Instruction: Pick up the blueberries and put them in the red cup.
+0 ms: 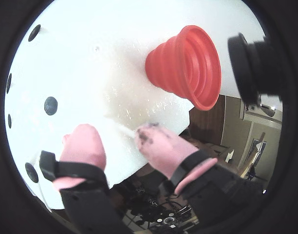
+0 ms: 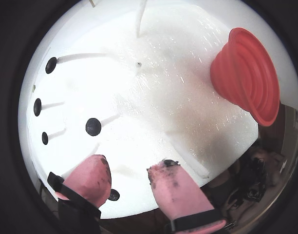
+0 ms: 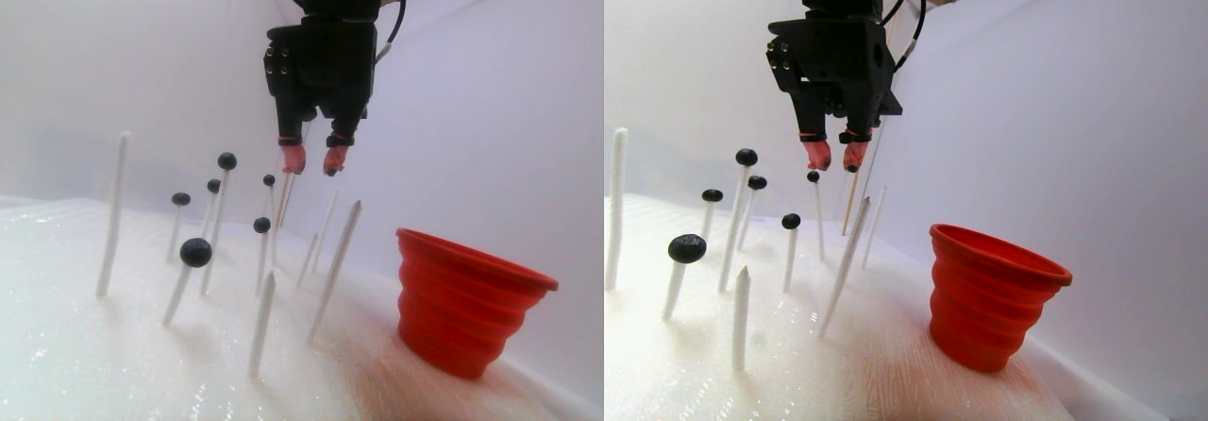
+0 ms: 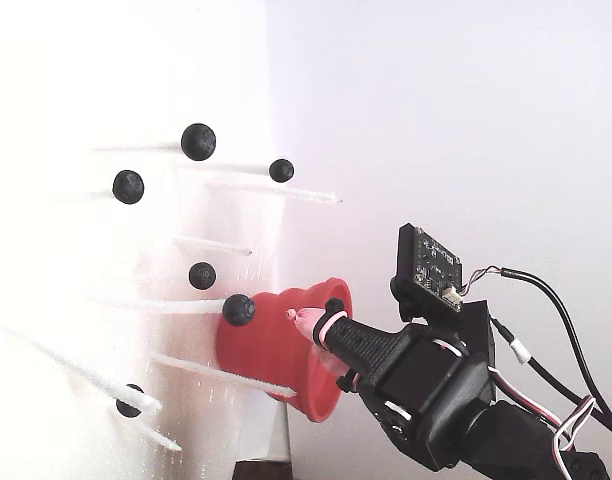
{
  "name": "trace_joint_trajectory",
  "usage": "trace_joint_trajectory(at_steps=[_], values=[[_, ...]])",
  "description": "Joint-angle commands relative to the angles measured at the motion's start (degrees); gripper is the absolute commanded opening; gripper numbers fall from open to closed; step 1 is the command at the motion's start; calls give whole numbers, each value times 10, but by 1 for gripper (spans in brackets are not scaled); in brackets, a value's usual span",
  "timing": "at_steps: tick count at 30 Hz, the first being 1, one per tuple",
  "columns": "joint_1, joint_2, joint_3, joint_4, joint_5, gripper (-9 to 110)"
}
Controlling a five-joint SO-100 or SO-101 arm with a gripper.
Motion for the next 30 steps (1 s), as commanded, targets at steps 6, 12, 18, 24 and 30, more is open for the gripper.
trace_joint_trajectory(at_steps=[6,12,18,24,30], values=[[-10,45,-11,-6,7,15],[-16,16,-14,-26,2,16],[-20,-16,-23,-47,-4,16],[-31,-45,-33,-65,-7,16],[-41,-69,-42,-83,-5,17]])
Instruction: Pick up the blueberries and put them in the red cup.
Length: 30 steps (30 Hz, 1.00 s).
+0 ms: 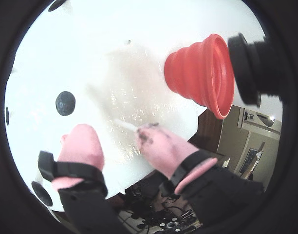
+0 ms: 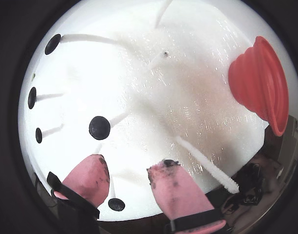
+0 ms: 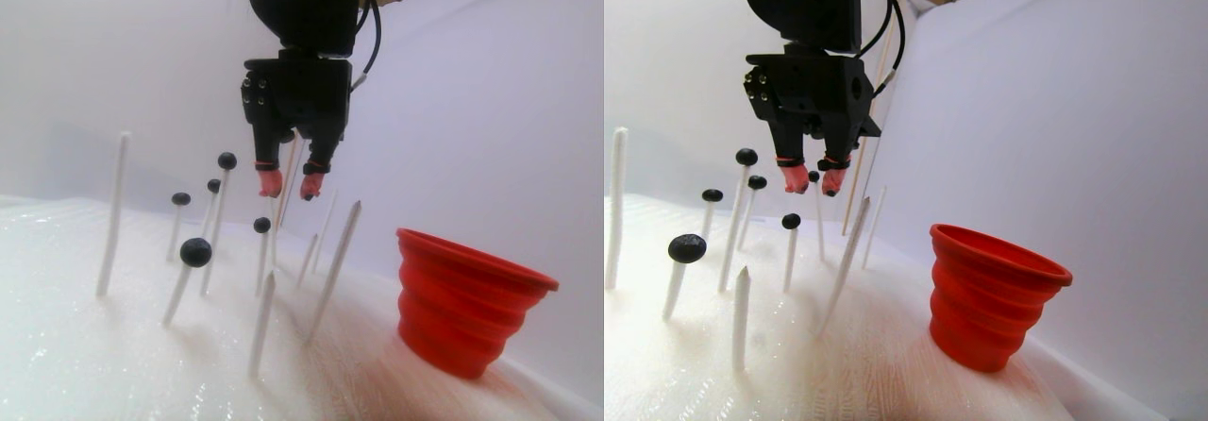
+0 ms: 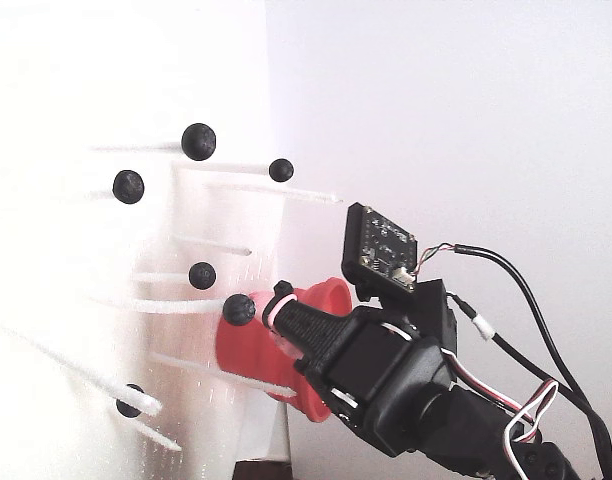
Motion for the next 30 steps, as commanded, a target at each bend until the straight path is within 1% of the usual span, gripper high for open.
trace_joint_trajectory(at_steps=[1,16,30], values=[[-1,2,-42,-16,-3,17],[-20,-41,-66,-49,11,20],[-23,-84,-91,-67,0,21]])
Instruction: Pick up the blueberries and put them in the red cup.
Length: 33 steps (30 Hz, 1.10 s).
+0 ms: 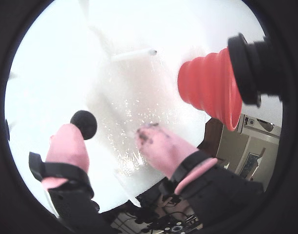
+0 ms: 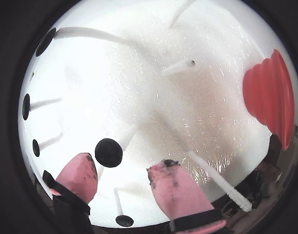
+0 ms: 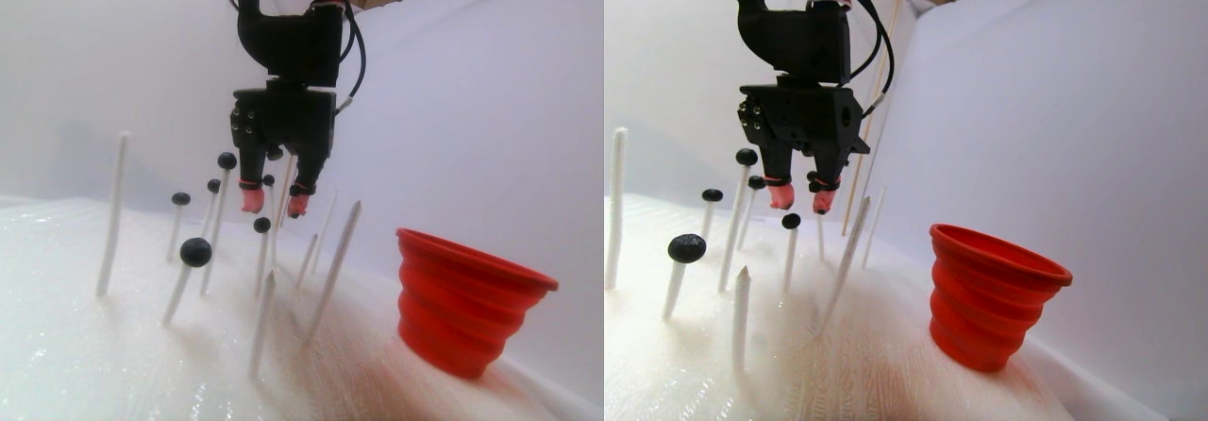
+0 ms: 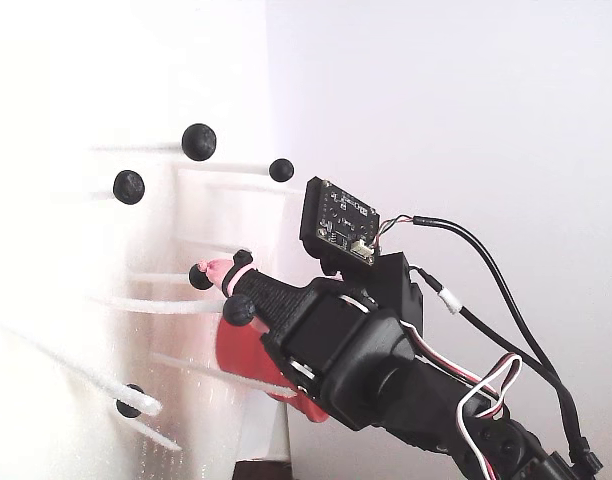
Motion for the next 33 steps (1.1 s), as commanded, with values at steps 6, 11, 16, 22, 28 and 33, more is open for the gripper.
trace_joint_trajectory(at_steps=[6,11,16,22,28,33], values=[[-2,-13,-51,-30,-7,21],[-8,-24,-52,-38,-2,21],[-11,-38,-52,-47,-1,21],[-12,-47,-49,-56,1,21],[-12,-55,-52,-62,2,20],[-13,-60,-53,-64,4,17]])
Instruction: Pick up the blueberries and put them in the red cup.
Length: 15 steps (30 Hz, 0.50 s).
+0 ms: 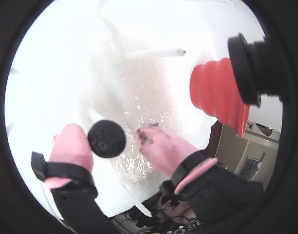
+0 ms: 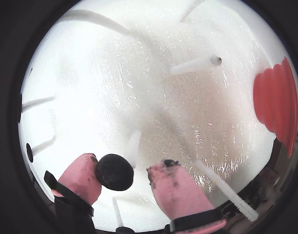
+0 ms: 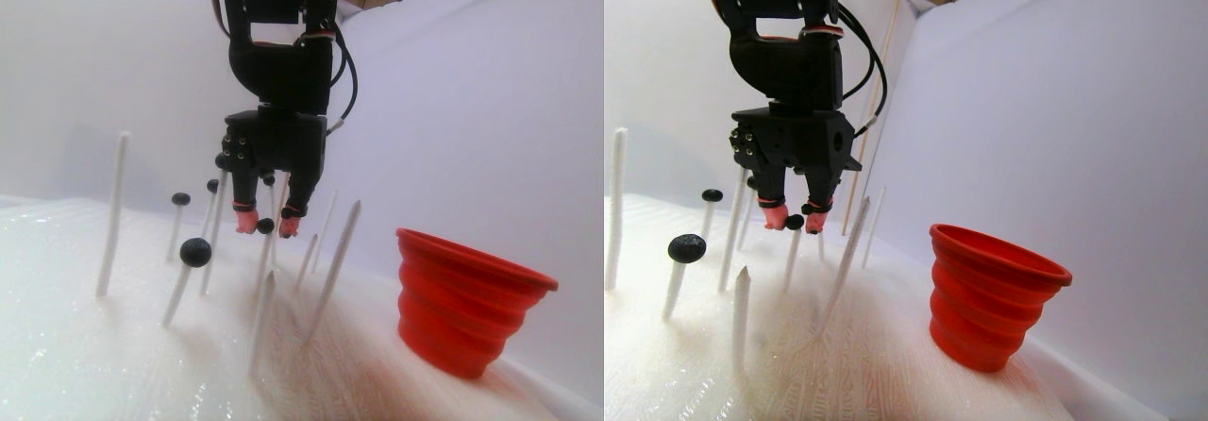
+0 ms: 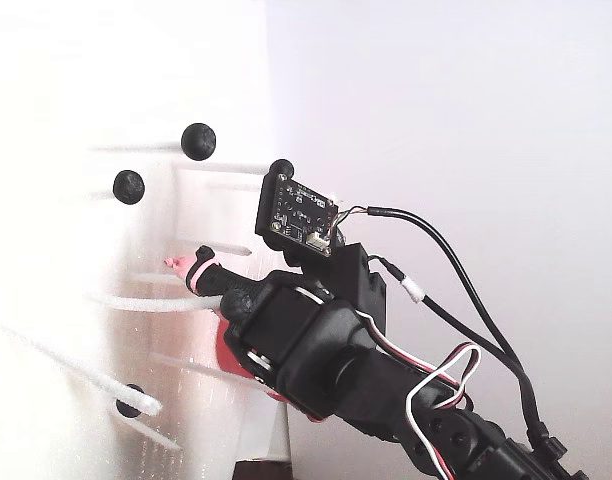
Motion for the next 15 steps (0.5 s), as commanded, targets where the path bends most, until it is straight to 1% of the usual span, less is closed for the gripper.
trace_joint_trajectory(at_steps=[1,15], values=[[2,6,-38,-10,8,16],[4,12,-34,-11,6,11]])
